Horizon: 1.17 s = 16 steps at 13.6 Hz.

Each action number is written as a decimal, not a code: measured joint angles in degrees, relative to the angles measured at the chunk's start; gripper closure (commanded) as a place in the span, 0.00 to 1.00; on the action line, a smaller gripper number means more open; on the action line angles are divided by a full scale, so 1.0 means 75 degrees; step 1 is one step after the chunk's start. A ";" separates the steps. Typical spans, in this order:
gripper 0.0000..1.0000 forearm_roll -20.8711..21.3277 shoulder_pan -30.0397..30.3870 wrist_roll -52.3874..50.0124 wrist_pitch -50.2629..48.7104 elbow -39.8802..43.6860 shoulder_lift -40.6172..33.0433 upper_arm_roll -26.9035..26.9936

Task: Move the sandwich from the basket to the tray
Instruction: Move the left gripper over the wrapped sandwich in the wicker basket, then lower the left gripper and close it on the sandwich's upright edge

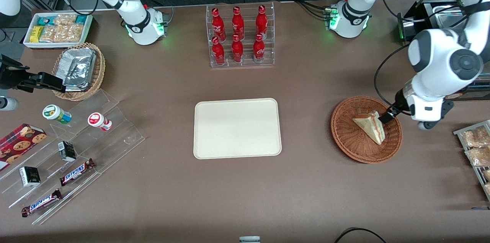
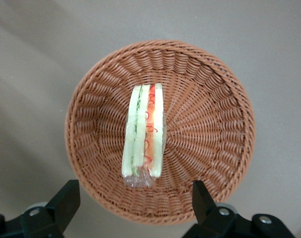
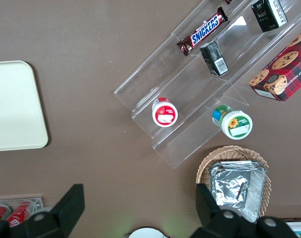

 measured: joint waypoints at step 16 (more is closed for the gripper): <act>0.00 0.0000 -0.0005 -0.0123 0.1558 -0.0658 0.0962 0.0079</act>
